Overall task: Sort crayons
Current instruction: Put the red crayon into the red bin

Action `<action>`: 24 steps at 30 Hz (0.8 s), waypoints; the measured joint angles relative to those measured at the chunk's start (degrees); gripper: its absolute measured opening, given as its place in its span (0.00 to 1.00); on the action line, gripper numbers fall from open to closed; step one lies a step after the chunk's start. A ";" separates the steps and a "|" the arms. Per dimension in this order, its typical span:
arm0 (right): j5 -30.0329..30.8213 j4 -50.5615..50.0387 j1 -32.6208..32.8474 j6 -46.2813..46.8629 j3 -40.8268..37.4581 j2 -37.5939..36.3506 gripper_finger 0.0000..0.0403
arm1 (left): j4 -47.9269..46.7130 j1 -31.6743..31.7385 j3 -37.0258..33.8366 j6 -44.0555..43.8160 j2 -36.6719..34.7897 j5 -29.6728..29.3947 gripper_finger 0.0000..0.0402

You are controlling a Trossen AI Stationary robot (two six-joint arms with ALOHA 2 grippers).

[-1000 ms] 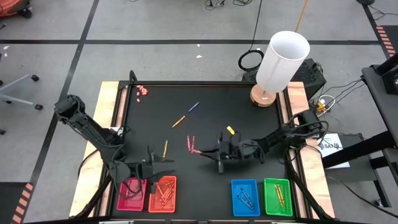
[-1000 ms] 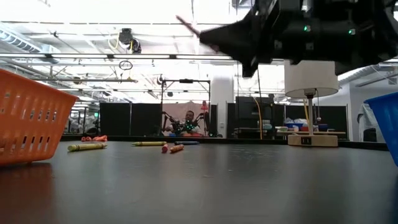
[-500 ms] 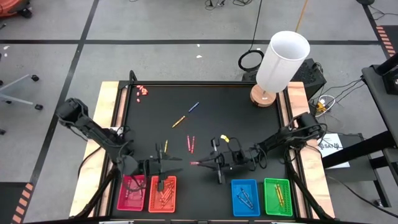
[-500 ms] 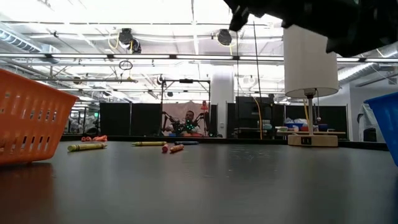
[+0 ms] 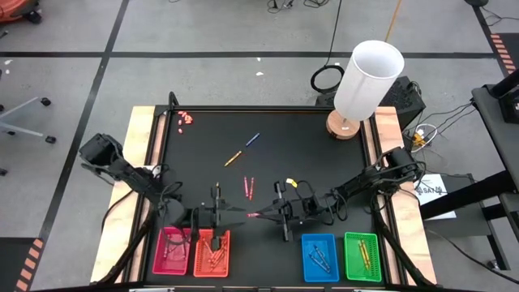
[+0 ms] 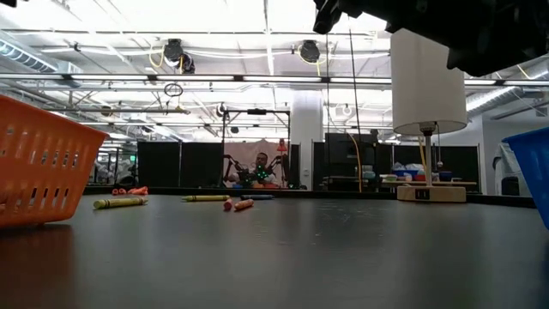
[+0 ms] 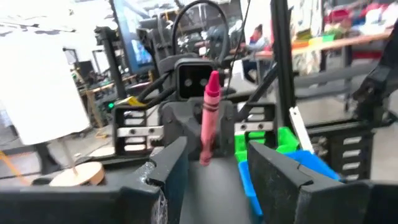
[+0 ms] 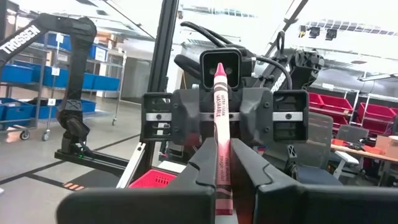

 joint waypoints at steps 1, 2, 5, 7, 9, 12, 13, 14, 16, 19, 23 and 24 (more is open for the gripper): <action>0.00 -0.02 0.00 0.09 0.00 0.00 0.01 | 1.62 0.30 0.00 -0.27 0.78 0.90 0.42; 0.00 -0.02 0.00 0.21 0.00 0.00 0.01 | 3.61 0.67 0.00 -0.61 1.75 1.87 0.42; 0.00 -0.04 0.00 0.24 0.00 0.00 0.01 | 9.72 1.67 0.00 -1.12 4.90 4.35 0.42; 0.00 -0.04 0.00 0.22 0.00 0.00 0.01 | 13.56 2.07 0.00 -0.41 6.85 4.93 0.42; 0.01 -0.26 0.00 0.21 0.00 0.00 0.02 | 17.73 2.64 0.00 0.40 8.44 5.18 0.42; 0.13 -0.57 -0.21 0.04 0.00 0.00 0.02 | 21.25 3.93 0.00 1.44 10.02 5.52 0.42; 0.13 -0.54 -0.38 0.02 0.00 0.00 0.02 | 21.73 4.48 0.04 1.47 10.32 5.65 0.42; 0.13 -0.50 -0.50 0.02 0.00 0.00 0.02 | 22.00 4.95 0.09 1.44 10.48 6.31 0.42; 0.22 -0.54 -0.82 0.02 0.00 0.00 0.02 | 21.98 5.79 0.09 1.41 10.50 7.40 0.42; 0.25 -0.54 -1.20 0.27 0.00 0.00 0.02 | 21.81 6.90 0.09 0.15 10.50 9.58 0.42; 0.28 -0.54 -1.31 0.43 0.00 0.00 0.02 | 21.72 7.29 0.09 -1.58 10.50 12.94 0.39; 0.28 -0.52 -1.29 0.65 0.00 0.00 0.02 | 21.64 7.22 0.09 -1.58 10.50 13.03 0.37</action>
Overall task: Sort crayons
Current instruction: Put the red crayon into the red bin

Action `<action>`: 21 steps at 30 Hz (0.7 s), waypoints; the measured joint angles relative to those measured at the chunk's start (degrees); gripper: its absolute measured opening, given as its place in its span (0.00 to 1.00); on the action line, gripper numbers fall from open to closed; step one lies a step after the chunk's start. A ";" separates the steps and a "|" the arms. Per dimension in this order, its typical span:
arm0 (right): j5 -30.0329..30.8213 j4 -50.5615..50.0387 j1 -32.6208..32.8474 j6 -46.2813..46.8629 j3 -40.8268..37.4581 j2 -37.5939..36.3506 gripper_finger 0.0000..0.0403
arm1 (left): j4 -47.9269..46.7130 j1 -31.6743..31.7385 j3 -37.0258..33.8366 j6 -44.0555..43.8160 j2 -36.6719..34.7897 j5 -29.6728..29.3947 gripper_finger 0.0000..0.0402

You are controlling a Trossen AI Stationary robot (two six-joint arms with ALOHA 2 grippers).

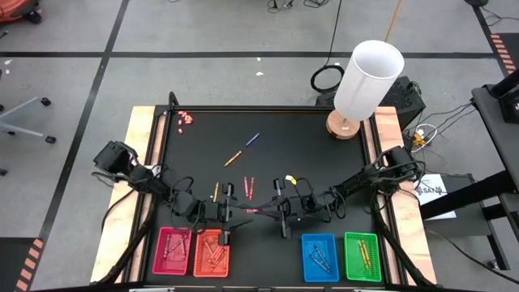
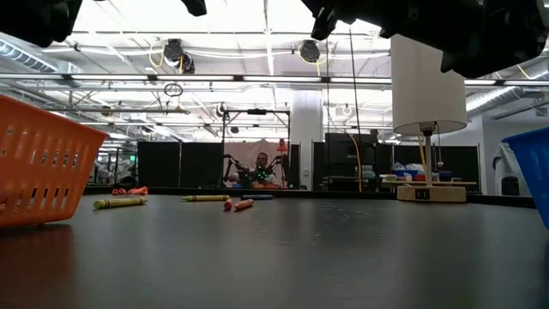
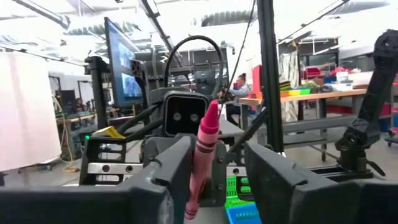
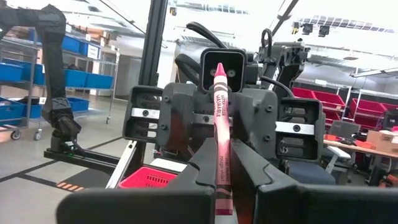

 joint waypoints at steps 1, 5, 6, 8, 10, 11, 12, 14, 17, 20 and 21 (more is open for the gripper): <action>-0.02 -0.02 0.00 0.24 0.00 0.00 0.02 | -0.27 -0.01 0.00 0.00 0.00 0.01 0.35; -0.02 0.00 0.00 0.79 0.00 0.00 0.02 | -1.02 0.05 0.00 -0.01 0.00 -0.01 0.25; -0.06 0.00 0.00 0.79 0.00 0.00 0.02 | -1.02 0.10 0.00 -0.02 0.00 -0.02 0.22; -0.16 -0.04 0.02 0.79 0.00 0.00 0.02 | -1.07 0.10 0.00 -0.02 0.00 -0.05 0.17; -0.23 -0.14 0.02 0.58 0.00 0.00 0.02 | -1.10 0.10 0.00 -0.01 0.00 -0.17 0.12; -0.24 -0.27 0.02 0.46 0.00 0.00 0.02 | -1.16 0.10 0.00 0.02 0.00 -0.26 0.10; -0.23 -0.48 0.02 0.53 0.00 0.00 0.02 | -1.31 0.10 0.02 0.04 0.00 -0.32 0.08; -0.22 -0.83 0.02 1.70 0.00 0.00 0.02 | -1.66 0.10 0.00 0.04 0.00 -0.45 0.04; -0.18 -0.92 0.06 2.82 0.00 0.00 0.05 | -2.24 0.10 0.00 0.01 -0.02 -0.50 0.02; 2.94 -1.06 0.39 2.76 0.00 0.00 0.13 | -2.49 0.10 0.02 -0.07 -0.02 -1.70 0.04; 4.09 -1.26 0.63 2.73 0.00 0.00 0.17 | -2.64 0.09 0.02 -0.07 -0.04 -1.96 0.05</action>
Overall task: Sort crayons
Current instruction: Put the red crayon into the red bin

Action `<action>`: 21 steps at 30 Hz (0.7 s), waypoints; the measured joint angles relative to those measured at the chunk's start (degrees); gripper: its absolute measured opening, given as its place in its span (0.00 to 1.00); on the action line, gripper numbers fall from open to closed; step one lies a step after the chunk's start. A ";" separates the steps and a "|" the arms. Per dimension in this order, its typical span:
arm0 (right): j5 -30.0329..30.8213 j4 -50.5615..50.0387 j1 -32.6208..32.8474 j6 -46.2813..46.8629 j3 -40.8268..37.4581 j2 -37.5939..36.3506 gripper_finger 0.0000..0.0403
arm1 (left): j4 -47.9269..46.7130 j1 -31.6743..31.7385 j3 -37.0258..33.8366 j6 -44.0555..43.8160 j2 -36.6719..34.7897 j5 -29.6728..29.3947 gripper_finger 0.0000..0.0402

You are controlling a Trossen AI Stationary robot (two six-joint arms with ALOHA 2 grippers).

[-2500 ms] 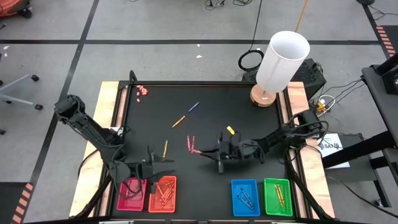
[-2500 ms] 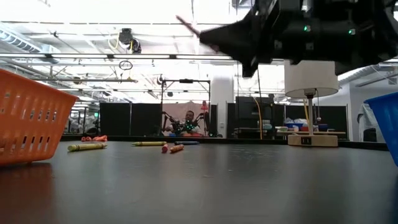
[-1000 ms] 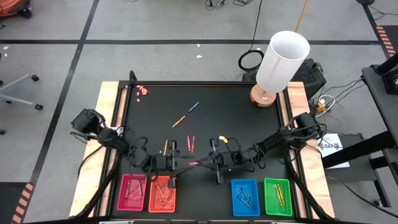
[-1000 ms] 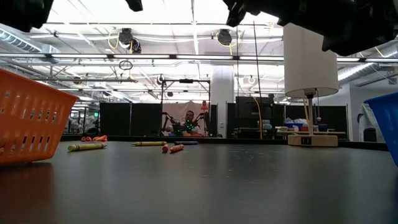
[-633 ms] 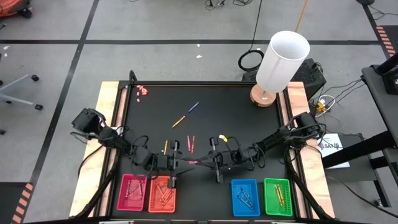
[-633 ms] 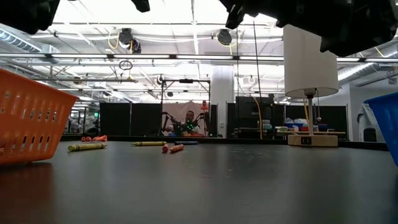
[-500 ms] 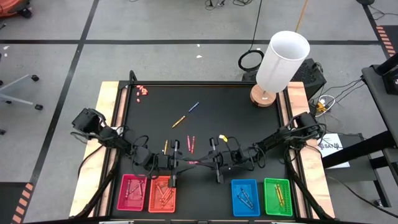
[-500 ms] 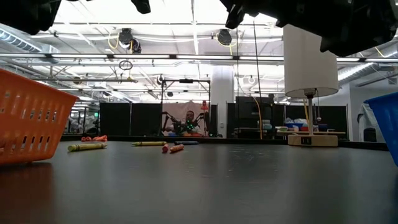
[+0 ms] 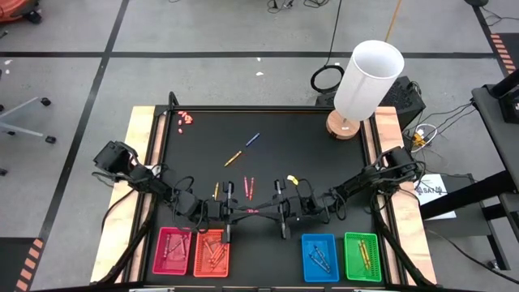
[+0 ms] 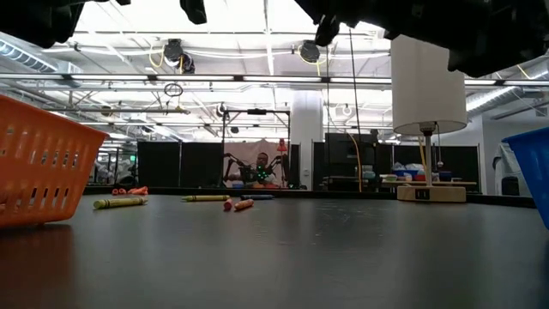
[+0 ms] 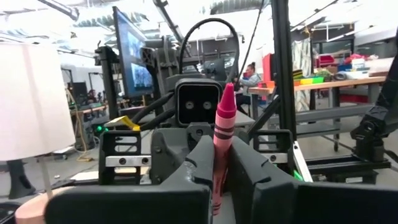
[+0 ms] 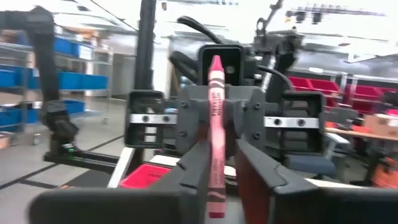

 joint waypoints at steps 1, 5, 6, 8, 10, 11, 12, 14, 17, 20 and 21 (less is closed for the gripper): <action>0.50 -0.26 0.10 -0.24 0.00 0.00 0.21 | -0.25 -0.02 0.00 0.00 0.00 -0.09 0.06; 3.72 -1.11 0.82 -0.35 0.00 -0.12 0.36 | -0.56 -0.10 0.00 -0.20 0.00 -0.09 0.08; 4.74 -1.71 1.08 -0.32 0.00 -0.32 0.40 | -0.63 -0.12 0.00 -0.40 0.00 -0.09 0.08; 6.06 -3.24 1.54 -0.10 0.00 -0.87 0.46 | -1.20 -0.12 0.00 -1.50 0.00 -0.06 0.08; 6.78 -5.13 2.05 0.71 0.00 -1.64 0.51 | -2.04 -0.23 0.00 -2.36 0.00 -0.01 0.08; 6.83 -6.02 2.25 1.27 -0.02 -2.18 0.52 | -2.60 -0.27 0.00 -2.92 0.00 0.00 0.08; 6.68 -7.31 2.47 1.86 -0.02 -2.82 0.54 | -3.21 -0.27 0.02 -3.70 0.00 0.00 0.08; 6.57 -10.56 2.90 3.41 -0.02 -4.18 0.56 | -3.77 -0.45 0.00 -5.10 0.00 0.03 0.08; 6.40 -16.70 3.50 5.99 -0.04 -5.65 0.58 | -4.10 -1.08 -0.02 -5.97 0.00 0.00 0.08; 6.34 -20.85 4.10 8.19 -0.04 -6.52 0.58 | -4.23 -2.01 -0.02 -5.95 0.00 -0.86 0.08; 6.34 -22.06 4.38 8.66 -0.04 -6.70 0.57 | -4.28 -2.24 -0.02 -5.91 0.00 -1.42 0.08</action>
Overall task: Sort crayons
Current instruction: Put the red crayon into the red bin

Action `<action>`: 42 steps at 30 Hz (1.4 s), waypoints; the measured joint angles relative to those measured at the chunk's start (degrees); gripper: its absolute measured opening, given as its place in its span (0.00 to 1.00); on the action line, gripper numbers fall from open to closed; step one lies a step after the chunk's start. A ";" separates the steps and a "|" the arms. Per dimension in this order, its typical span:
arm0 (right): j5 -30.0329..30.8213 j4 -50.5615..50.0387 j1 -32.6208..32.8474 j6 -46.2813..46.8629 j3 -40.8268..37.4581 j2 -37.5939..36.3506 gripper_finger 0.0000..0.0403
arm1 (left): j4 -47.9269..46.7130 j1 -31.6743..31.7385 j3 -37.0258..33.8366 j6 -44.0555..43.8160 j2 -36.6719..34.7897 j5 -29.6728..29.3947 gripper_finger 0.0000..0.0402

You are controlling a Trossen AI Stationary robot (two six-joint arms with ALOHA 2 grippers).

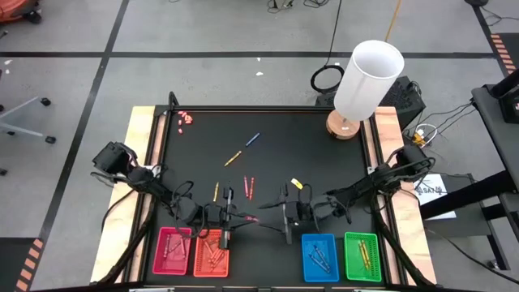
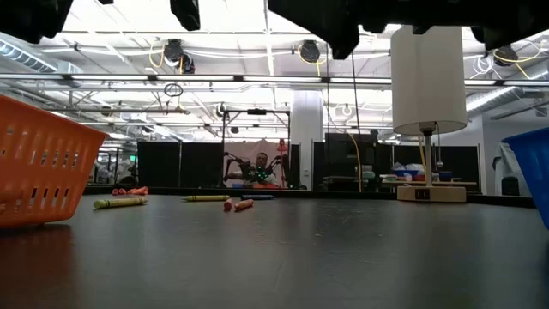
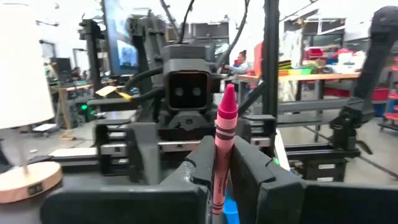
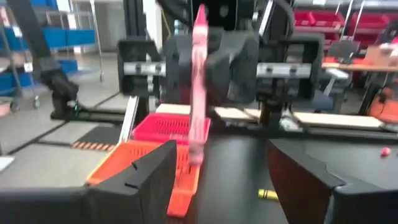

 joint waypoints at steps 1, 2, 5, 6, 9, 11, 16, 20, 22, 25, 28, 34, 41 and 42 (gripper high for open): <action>-0.03 -0.90 0.14 0.46 0.00 -0.05 0.57 | -0.16 -0.25 0.00 0.15 -0.06 -0.97 0.08; -0.07 -2.06 0.35 0.84 0.00 -0.05 0.57 | -0.76 -0.56 -0.01 0.40 -0.29 -1.91 0.08; -0.11 -5.59 0.70 1.88 0.00 -0.03 0.56 | -4.84 -1.60 -0.02 1.38 -2.28 -5.21 0.08; -0.11 -6.65 0.75 2.11 0.00 -0.05 0.56 | -6.98 -2.01 -0.02 1.46 -3.36 -6.59 0.08; -0.11 -9.41 0.77 3.22 0.00 -0.02 0.56 | -14.71 -3.37 -0.07 1.44 -7.31 -9.82 0.08; -0.09 -9.74 0.77 3.44 0.00 0.38 0.56 | -19.55 -4.05 -0.07 1.12 -10.06 -10.13 0.08; -0.02 -9.73 0.77 3.46 0.00 1.90 0.56 | -30.63 -6.55 -0.07 1.77 -16.00 -10.19 0.08; 0.04 -9.71 0.76 3.46 0.00 2.22 0.56 | -39.56 -8.46 -0.07 6.49 -19.09 -10.21 0.08; 0.07 -9.66 0.75 3.46 0.00 2.22 0.56 | -42.67 -9.39 -0.07 10.18 -19.74 -10.21 0.08; 0.07 -9.68 0.75 3.46 0.00 2.22 0.56 | -45.67 -11.18 -0.07 15.66 -19.93 -10.22 0.08; 0.07 -9.70 0.69 3.45 0.00 2.22 0.56 | -47.42 -13.09 -0.07 19.72 -20.00 -11.17 0.08; 0.09 -9.70 0.31 3.44 0.00 2.22 0.56 | -49.08 -17.32 -0.07 16.88 -19.98 -18.13 0.08; 0.09 -9.68 0.29 4.73 0.00 2.22 0.56 | -50.24 -22.89 -0.07 1.76 -19.98 -22.88 0.08; 0.10 -9.68 0.29 4.87 0.00 2.22 0.56 | -50.24 -23.73 -0.07 0.28 -19.98 -23.31 0.08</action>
